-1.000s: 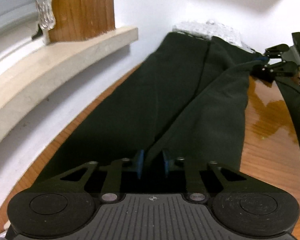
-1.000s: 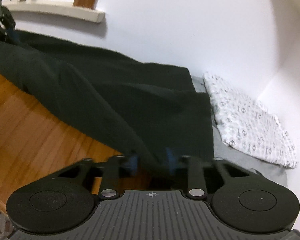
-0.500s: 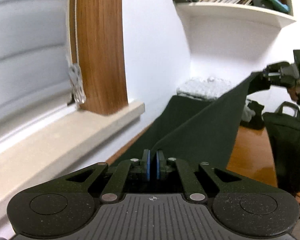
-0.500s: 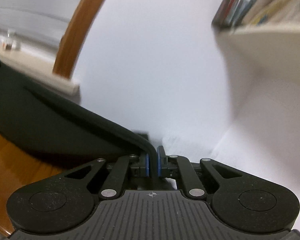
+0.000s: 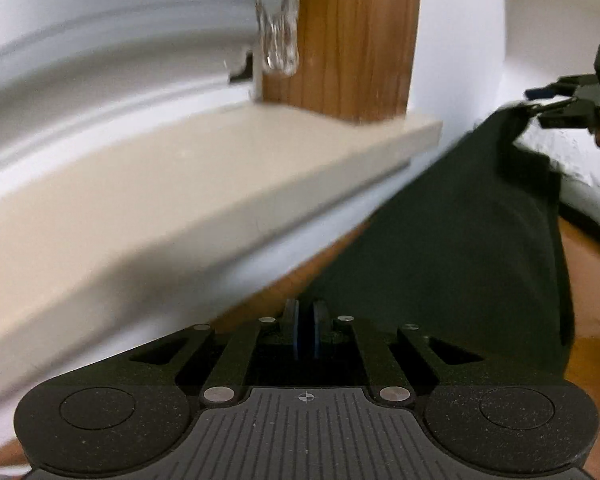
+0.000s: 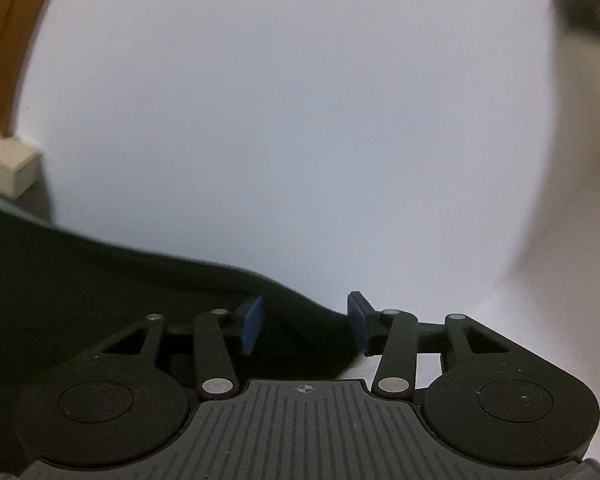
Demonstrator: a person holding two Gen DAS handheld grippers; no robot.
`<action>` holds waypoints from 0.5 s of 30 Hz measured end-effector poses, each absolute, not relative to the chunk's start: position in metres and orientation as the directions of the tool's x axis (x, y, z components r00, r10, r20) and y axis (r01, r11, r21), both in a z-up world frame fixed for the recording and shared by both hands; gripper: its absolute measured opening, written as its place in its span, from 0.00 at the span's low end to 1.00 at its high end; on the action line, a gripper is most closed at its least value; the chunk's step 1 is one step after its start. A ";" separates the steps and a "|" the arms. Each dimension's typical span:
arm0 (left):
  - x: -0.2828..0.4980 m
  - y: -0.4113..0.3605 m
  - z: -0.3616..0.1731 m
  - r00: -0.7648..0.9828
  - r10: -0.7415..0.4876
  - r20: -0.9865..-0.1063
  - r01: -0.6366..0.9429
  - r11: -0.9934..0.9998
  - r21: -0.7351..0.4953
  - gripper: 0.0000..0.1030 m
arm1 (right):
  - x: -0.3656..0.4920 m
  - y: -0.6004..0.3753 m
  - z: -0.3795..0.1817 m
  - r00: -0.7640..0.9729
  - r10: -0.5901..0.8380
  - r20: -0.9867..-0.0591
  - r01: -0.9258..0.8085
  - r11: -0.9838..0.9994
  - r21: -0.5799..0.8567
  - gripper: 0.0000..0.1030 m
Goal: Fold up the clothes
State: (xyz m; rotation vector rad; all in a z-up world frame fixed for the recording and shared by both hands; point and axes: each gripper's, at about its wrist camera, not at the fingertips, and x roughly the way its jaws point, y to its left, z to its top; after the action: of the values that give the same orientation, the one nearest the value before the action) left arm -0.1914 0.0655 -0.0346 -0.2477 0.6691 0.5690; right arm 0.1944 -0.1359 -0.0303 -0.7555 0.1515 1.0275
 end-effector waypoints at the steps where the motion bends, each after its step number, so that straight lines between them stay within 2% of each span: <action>1: -0.192 0.068 -0.040 0.644 0.412 -0.645 -0.572 0.819 -0.048 0.09 | 0.196 -0.140 -0.037 0.505 0.727 -0.466 -0.838 0.285 -0.465 0.47; 3: -0.193 0.070 -0.044 0.650 0.416 -0.636 -0.576 0.815 -0.056 0.19 | 0.202 -0.150 -0.047 0.448 0.742 -0.498 -0.883 0.280 -0.377 0.52; 5: -0.194 0.073 -0.047 0.655 0.420 -0.628 -0.581 0.812 -0.064 0.34 | 0.210 -0.159 -0.056 0.418 0.742 -0.524 -0.906 0.301 -0.296 0.52; 9: -0.195 0.079 -0.060 0.670 0.397 -0.628 -0.575 0.812 -0.100 0.35 | 0.225 -0.164 -0.078 0.332 0.749 -0.573 -0.941 0.306 -0.146 0.52; 12: -0.199 0.080 -0.060 0.683 0.380 -0.624 -0.567 0.814 -0.126 0.36 | 0.240 -0.161 -0.094 0.367 0.705 -0.607 -0.923 0.355 -0.146 0.52; 15: -0.198 0.073 -0.062 0.678 0.378 -0.630 -0.553 0.827 -0.099 0.36 | 0.253 -0.165 -0.108 0.362 0.678 -0.640 -0.920 0.369 -0.130 0.52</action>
State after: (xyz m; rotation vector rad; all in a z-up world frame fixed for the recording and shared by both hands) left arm -0.1978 0.0733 -0.0623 -0.2940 0.6362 0.5312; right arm 0.2532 -0.1651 -0.1081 -0.5230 0.5378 1.0914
